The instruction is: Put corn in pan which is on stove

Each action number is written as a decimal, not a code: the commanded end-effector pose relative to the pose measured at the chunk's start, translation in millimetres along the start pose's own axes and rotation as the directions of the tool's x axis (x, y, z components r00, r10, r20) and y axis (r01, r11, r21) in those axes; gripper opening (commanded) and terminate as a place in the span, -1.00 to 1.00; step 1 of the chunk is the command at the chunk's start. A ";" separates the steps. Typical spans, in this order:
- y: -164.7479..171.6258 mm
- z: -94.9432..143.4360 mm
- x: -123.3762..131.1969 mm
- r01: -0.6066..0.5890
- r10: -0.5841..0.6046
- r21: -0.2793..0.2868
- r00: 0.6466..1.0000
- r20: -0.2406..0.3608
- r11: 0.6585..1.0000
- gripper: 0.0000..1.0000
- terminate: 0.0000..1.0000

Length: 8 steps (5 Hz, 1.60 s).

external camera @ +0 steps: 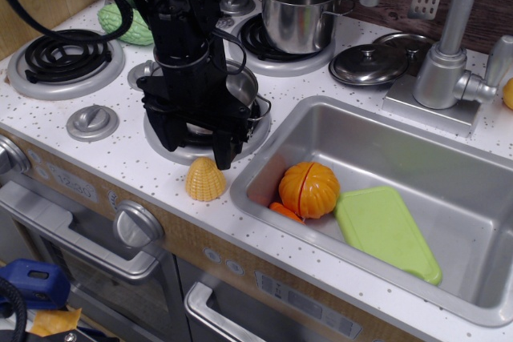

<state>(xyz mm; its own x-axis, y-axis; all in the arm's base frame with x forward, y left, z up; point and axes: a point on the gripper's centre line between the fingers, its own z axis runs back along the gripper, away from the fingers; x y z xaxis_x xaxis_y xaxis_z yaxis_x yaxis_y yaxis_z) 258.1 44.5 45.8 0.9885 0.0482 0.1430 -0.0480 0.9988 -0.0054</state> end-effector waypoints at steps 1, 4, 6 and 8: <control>0.0 0.0 0.0 0.000 0.000 0.000 1.000 0.000 1.000 1.00 -1.00; 2.2 -20.9 -7.1 -0.001 0.000 0.023 0.998 0.068 1.000 1.00 -1.00; 5.9 -26.6 -5.3 0.007 -0.011 0.049 0.996 0.093 0.999 -1.00 -1.00; 6.3 2.1 2.7 0.049 -0.056 0.144 0.997 0.048 0.988 -1.00 -1.00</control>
<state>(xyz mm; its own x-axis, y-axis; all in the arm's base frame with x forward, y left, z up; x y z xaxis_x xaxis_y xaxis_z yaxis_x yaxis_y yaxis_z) 257.2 54.3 47.3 0.9935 -0.0234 0.1113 0.0053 0.9870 0.1606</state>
